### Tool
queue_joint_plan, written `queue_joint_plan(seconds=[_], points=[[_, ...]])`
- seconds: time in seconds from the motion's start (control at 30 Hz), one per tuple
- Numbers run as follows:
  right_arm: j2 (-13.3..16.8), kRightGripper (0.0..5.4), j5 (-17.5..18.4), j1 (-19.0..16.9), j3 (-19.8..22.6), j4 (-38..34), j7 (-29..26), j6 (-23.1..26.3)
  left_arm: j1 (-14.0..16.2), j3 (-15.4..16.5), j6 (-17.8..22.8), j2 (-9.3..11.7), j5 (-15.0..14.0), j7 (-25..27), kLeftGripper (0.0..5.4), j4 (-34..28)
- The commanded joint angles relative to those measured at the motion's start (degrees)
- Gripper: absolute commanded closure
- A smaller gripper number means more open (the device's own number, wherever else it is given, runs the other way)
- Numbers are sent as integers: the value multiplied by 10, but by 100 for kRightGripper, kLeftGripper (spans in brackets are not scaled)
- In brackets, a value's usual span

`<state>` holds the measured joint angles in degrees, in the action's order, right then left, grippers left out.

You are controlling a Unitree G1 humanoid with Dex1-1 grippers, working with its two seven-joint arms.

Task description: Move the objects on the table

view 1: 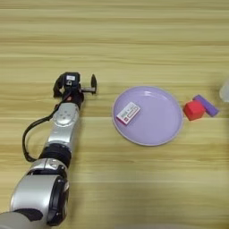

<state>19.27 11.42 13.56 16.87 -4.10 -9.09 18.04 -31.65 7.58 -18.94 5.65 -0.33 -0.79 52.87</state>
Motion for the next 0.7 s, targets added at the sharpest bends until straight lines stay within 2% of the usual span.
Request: queue_joint_plan(seconds=[0.03,0.3,0.5,0.7], points=[[-16,212,13,11,-41,-110,-6,20,-5,-3,2,2,1,-1,0,1],[-54,212,8,-1,-166,-188,-38,46,-4,-4,2,0,1,-1,0,-1],[-73,214,-2,-19,-231,-169,-56,51,-4,-4,2,-1,1,-3,0,-3],[-86,214,-18,-41,-273,-134,-68,48,-3,-5,2,-2,1,-4,0,-4]])
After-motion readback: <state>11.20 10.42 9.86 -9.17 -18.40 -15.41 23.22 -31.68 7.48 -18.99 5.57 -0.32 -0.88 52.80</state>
